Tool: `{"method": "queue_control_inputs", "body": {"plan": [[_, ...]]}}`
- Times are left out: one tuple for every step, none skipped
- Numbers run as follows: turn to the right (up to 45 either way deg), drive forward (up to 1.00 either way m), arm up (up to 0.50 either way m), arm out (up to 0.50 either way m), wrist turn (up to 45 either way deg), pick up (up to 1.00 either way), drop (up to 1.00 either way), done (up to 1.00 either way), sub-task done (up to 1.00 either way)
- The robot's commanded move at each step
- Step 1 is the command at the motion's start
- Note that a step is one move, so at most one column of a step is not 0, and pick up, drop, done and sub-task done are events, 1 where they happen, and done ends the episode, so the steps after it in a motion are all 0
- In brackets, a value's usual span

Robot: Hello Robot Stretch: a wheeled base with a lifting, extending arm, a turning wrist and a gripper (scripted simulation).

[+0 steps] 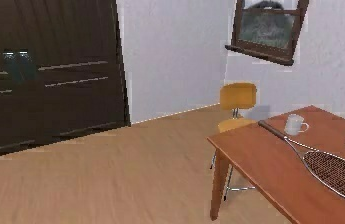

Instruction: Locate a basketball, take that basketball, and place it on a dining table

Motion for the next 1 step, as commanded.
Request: {"method": "queue_control_inputs", "body": {"plan": [[33.0,0.0,0.0,0.0,0.0,0.0,0.0,0.0,0.0]]}}
